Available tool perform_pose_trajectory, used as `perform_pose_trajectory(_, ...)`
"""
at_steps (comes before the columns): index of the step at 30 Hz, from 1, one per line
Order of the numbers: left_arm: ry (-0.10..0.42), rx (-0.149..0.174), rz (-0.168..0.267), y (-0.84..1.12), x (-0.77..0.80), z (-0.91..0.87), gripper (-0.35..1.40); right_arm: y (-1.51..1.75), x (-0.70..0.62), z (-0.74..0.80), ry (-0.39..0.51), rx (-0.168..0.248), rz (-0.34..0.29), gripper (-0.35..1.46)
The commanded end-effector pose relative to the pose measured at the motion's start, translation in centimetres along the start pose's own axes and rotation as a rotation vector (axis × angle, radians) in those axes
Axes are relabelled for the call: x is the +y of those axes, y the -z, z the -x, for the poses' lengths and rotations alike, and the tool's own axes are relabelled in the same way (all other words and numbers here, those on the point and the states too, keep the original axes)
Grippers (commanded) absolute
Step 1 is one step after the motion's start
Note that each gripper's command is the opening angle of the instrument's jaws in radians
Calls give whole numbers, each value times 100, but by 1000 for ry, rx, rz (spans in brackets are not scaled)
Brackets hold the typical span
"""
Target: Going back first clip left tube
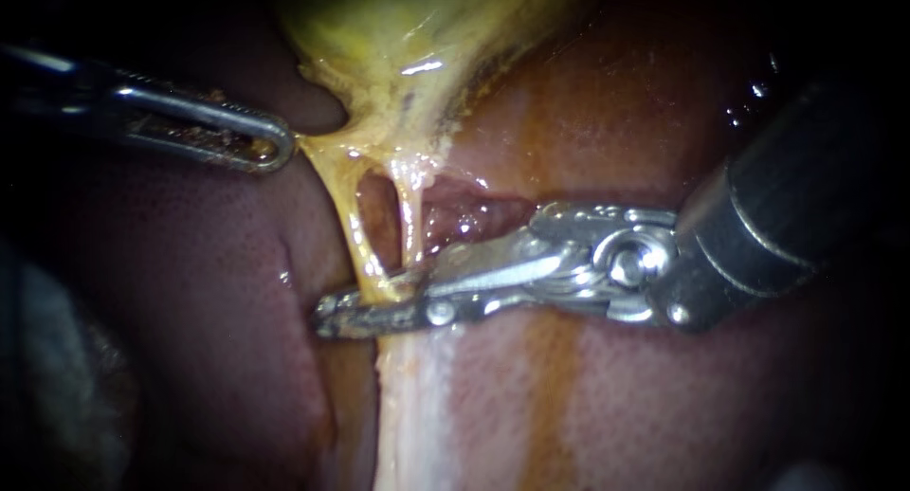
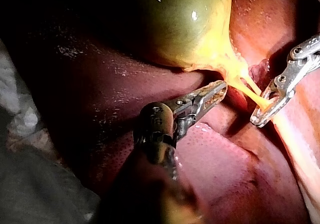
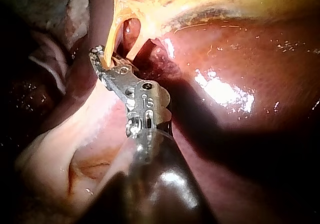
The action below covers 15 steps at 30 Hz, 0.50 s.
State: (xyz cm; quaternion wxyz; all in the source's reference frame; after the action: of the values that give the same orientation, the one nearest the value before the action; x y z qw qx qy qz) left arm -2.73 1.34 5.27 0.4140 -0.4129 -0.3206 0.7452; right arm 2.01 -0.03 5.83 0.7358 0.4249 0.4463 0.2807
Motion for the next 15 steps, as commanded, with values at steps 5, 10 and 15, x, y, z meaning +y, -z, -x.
perform_pose_trajectory(5, 0, 0, 0, 0, 0, 0, -35, -1, 0, 0, 4, -11, -10, -35)
perform_pose_trajectory(10, 0, 0, 1, 0, -1, 0, -35, -4, 0, 1, 108, -13, -15, 36)
perform_pose_trajectory(15, 0, 0, 0, 0, -1, 0, -35, -6, 2, -1, 184, 3, 5, 46)
